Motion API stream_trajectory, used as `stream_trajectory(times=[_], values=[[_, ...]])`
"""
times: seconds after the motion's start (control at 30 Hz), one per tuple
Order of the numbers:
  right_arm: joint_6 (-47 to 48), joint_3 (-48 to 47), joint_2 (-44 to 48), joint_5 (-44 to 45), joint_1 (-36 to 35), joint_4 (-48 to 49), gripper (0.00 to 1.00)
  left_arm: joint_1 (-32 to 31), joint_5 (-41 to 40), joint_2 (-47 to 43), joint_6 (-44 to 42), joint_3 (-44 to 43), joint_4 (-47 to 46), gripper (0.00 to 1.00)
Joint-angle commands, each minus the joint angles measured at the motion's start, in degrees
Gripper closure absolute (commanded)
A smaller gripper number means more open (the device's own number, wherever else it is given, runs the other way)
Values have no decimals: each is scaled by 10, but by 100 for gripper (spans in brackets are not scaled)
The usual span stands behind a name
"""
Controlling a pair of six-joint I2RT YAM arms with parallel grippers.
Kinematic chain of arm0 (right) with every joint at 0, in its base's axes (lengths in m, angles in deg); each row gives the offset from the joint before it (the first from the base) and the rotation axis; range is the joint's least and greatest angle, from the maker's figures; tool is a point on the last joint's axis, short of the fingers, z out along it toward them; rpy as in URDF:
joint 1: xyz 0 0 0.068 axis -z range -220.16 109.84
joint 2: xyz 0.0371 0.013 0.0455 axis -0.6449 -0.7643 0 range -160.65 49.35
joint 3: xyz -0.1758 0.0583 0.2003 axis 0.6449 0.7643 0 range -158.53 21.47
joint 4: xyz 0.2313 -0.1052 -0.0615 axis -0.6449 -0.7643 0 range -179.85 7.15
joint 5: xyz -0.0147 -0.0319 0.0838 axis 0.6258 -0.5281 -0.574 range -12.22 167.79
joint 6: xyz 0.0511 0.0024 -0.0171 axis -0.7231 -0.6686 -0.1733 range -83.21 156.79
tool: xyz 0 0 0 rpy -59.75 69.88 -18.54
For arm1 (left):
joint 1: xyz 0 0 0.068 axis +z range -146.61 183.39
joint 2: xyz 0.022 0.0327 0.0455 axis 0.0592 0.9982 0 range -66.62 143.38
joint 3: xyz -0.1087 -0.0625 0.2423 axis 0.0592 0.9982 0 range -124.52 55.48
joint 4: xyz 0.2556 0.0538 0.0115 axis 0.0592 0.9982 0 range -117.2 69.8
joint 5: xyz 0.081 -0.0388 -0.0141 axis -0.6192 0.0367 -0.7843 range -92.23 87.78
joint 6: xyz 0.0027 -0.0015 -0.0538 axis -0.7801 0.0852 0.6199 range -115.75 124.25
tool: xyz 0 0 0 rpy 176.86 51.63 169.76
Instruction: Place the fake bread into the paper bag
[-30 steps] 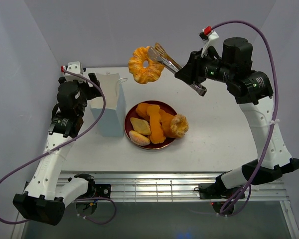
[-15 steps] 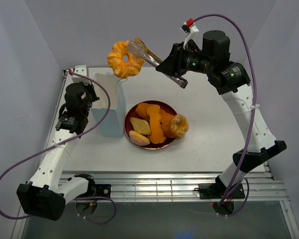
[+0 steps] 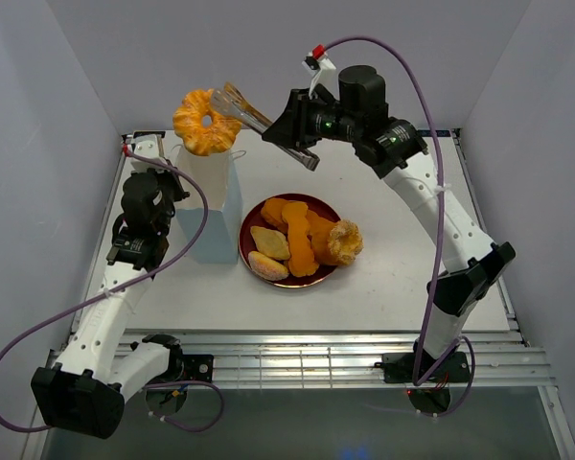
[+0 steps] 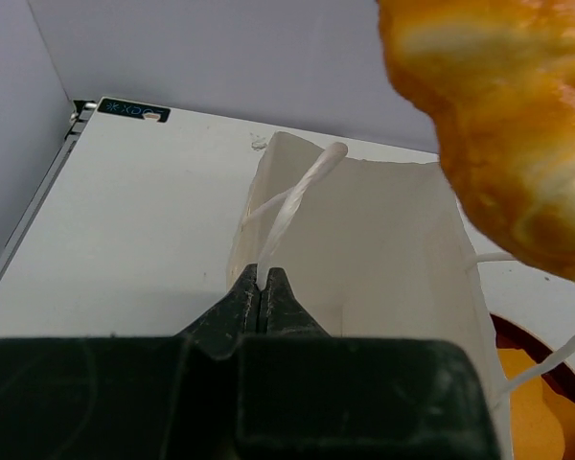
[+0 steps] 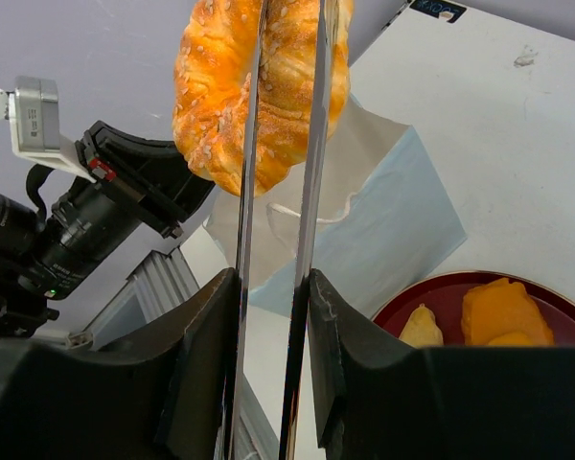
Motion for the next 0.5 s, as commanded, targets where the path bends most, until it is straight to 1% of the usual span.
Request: stream_trajectory(times=[0.0,0.2,0.3,0.33,0.47], values=[[-19,-25,-3,13,-16,75,92,6,5,-19,14,7,-15,100],[-17,20,-4,20,-23,98,92,5,3,-28,15,14,-15,100],[-8,55,10,34,-23,103,92,6,0,-34,16,17,-15,100],[-7,81,18,36,-23,114,92,5,-1,-35,16,17,-15,100],[-2,116,32,43,-23,117,92,5,-5,-40,17,21,-14,100]])
